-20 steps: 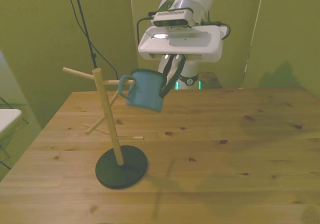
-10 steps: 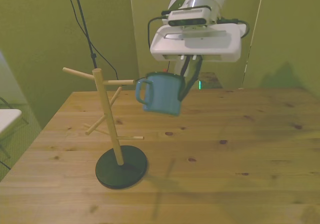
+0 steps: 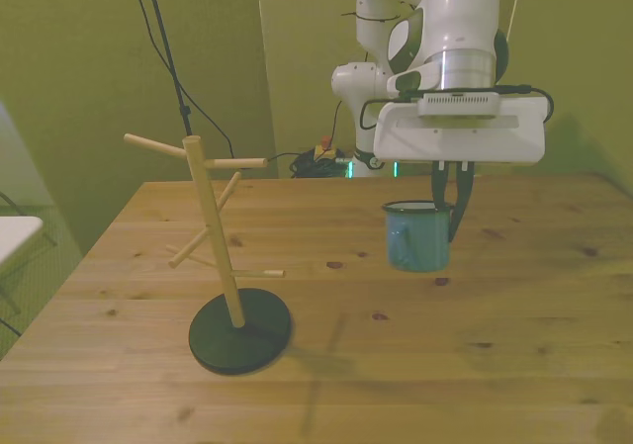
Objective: Unload the mug
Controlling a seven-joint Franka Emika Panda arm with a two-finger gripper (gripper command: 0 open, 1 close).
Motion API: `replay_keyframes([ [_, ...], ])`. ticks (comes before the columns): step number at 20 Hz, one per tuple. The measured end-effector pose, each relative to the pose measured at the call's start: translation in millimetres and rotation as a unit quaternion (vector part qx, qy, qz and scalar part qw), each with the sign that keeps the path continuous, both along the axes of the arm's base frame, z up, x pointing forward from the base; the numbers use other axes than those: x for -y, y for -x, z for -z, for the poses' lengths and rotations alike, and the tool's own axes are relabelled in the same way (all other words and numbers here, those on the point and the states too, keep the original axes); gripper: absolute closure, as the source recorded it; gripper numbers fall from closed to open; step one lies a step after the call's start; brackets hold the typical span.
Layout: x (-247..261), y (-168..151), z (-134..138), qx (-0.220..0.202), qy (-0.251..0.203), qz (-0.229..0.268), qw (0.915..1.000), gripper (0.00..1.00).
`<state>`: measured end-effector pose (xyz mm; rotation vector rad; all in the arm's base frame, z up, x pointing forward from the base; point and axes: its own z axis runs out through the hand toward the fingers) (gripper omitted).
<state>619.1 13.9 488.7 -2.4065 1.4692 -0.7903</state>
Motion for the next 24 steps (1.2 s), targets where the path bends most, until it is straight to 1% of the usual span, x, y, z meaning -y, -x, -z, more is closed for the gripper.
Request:
replay_keyframes([
  [1,-2.6,8.4,4.7,-0.026,-0.004,-0.014,0.9996,1.00],
  [3,-2.0,26.7,9.1,-0.079,-0.006,-0.043,0.9959,1.00],
  [6,20.5,52.2,4.6,-0.145,-0.007,-0.079,0.9863,1.00],
  [8,39.6,63.8,2.2,-0.168,-0.003,-0.085,0.9821,1.00],
  [10,50.8,69.6,9.1,-0.189,-0.003,-0.088,0.9780,1.00],
  [14,57.8,75.1,40.6,-0.217,-0.003,-0.086,0.9723,1.00],
  [17,60.7,72.0,59.6,-0.221,0.016,-0.088,0.9712,1.00],
  [20,65.1,69.2,71.7,-0.227,0.034,-0.085,0.9695,1.00],
  [24,66.7,66.8,81.0,-0.230,0.044,-0.082,0.9687,1.00],
])
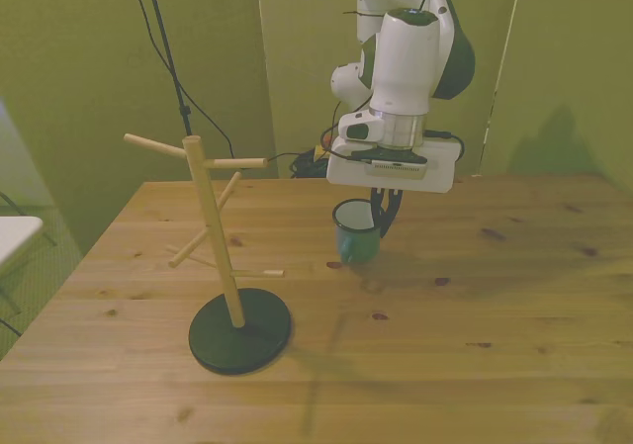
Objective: Unload the mug
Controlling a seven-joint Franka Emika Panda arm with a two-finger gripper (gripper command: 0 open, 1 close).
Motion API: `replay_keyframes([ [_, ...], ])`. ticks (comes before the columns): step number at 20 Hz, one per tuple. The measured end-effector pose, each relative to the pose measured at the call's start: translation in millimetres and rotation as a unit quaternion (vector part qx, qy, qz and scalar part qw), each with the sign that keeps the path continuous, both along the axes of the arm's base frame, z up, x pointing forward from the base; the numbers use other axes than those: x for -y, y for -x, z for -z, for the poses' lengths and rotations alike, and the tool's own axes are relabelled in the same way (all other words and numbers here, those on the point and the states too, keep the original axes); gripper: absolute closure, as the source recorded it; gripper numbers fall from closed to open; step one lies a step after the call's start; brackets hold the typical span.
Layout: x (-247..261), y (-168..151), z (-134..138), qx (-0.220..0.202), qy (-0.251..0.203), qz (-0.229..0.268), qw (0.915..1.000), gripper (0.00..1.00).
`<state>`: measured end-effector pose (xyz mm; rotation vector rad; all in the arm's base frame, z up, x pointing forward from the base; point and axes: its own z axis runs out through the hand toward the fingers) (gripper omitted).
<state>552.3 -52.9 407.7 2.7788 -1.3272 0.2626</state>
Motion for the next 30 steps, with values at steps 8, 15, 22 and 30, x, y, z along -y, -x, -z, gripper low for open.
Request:
replay_keyframes([
  [8,-3.1,-5.1,21.4,0.015,0.011,0.007,0.9998,1.00],
  [15,-4.8,-3.9,28.8,0.018,0.009,0.006,0.9998,1.00],
  [22,-3.9,-1.6,30.4,0.022,0.006,0.009,0.9997,0.00],
  [30,-4.8,4.8,29.8,0.023,0.003,0.009,0.9997,0.00],
])
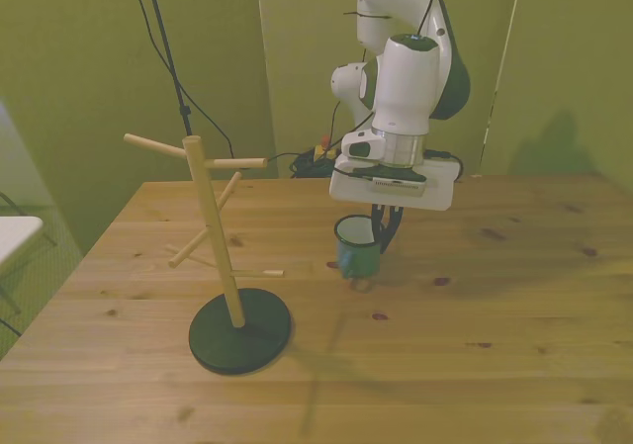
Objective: Unload the mug
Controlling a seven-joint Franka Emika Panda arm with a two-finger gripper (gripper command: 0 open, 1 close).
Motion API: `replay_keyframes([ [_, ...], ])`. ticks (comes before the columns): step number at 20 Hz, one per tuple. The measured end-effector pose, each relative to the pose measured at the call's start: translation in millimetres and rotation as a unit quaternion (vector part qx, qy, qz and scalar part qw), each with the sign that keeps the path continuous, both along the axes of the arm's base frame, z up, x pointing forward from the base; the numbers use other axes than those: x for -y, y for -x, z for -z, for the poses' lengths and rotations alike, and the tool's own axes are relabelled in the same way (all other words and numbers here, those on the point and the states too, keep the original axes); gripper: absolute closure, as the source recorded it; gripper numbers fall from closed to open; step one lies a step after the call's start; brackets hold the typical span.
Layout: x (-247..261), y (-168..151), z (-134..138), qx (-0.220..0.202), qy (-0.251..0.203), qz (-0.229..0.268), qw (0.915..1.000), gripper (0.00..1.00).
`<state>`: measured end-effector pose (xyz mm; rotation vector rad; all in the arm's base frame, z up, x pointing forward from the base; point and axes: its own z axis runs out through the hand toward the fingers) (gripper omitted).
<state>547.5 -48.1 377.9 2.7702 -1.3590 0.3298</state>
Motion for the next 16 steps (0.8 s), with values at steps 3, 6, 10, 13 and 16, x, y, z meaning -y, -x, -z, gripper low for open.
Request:
replay_keyframes([
  [3,0.4,2.4,-4.3,0.003,0.000,-0.001,1.0000,0.00],
  [6,4.7,5.0,-18.6,0.013,0.003,-0.004,0.9999,0.00],
  [10,15.0,13.0,-54.4,0.026,0.003,-0.010,0.9996,0.00],
  [13,14.7,16.3,-89.0,0.025,-0.019,-0.028,0.9991,0.00],
  [16,4.5,20.1,-127.5,0.019,-0.038,-0.060,0.9973,0.00],
])
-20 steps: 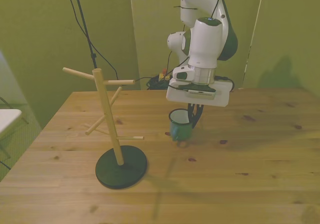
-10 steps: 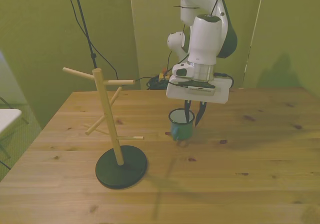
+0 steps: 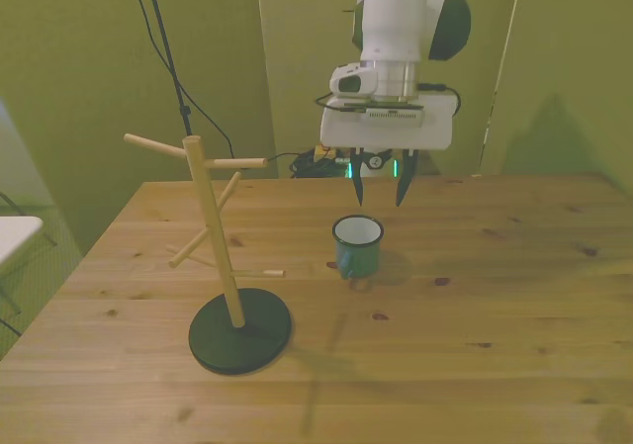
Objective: Unload the mug
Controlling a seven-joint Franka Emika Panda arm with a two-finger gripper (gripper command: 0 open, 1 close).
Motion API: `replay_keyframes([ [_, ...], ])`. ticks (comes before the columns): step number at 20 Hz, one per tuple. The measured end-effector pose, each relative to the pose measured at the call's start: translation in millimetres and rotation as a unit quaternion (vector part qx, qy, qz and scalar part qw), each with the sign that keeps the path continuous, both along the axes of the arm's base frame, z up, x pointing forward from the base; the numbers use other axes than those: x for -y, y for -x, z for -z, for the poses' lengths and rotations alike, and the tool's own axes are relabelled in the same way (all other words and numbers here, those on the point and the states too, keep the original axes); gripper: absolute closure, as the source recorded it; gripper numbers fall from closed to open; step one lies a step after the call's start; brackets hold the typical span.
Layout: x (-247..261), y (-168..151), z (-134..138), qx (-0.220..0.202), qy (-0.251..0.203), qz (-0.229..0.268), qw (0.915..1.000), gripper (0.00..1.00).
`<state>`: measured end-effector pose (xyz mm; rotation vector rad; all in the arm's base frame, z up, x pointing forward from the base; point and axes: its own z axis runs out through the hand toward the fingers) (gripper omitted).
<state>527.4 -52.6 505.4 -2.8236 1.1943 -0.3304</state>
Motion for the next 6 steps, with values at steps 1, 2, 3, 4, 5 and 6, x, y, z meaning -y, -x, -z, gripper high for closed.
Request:
replay_keyframes([
  [1,-5.0,2.1,-10.2,-0.004,-0.003,-0.012,0.9999,0.00],
  [2,-9.6,4.6,-18.2,-0.012,-0.004,-0.025,0.9996,0.00],
  [3,-14.5,7.3,-24.2,-0.023,-0.009,-0.040,0.9989,0.00],
  [4,-19.0,9.6,-28.3,-0.034,-0.015,-0.056,0.9977,0.00],
  [5,-22.6,10.9,-31.4,-0.044,-0.016,-0.066,0.9967,0.00],
  [6,-25.8,11.9,-33.2,-0.052,-0.016,-0.072,0.9960,0.00],
])
